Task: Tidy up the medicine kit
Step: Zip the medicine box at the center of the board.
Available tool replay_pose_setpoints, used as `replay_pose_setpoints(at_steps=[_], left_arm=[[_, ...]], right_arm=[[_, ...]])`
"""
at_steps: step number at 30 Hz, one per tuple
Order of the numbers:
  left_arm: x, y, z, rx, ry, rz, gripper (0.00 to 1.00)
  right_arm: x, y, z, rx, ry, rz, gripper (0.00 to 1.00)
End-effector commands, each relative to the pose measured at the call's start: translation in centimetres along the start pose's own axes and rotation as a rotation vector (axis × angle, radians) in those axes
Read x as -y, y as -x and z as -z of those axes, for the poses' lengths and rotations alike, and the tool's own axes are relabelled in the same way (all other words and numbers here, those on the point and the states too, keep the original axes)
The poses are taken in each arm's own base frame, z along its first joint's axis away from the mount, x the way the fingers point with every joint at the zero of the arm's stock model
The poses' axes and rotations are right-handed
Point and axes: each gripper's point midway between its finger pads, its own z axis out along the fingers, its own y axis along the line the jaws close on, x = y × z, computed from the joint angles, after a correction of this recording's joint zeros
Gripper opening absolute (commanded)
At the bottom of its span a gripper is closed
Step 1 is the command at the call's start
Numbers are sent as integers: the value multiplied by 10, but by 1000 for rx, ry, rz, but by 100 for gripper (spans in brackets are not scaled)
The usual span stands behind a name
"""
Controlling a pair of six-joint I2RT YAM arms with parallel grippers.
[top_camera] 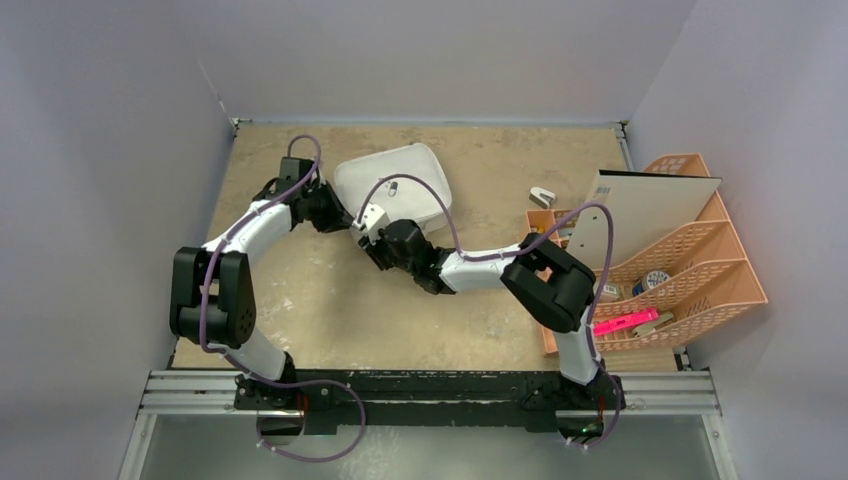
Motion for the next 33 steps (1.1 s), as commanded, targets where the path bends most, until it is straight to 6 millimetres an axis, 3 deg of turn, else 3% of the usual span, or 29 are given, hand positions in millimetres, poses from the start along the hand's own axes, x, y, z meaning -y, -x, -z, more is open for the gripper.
replay_pose_setpoints(at_steps=[1,8,10,12,19,28,31,33], left_arm=[[17,-8,3,-28,-81,12,0],[14,-15,-2,-44,-85,23,0],[13,-16,-2,-45,-82,21,0],[10,-17,-1,-42,-70,17,0],[5,-7,5,-9,-10,-34,0],[2,2,10,19,24,-70,0],[3,3,10,19,20,-69,0],[6,3,10,17,7,-67,0]], right_arm=[[24,61,1,233,-108,12,42],[35,75,-2,324,-176,1,28],[32,72,-7,321,-164,-15,18],[32,71,-9,329,-167,-43,0],[58,58,8,343,-281,-201,0],[88,42,24,316,-376,-241,0],[86,40,24,308,-348,-235,0],[69,43,22,314,-221,-199,0]])
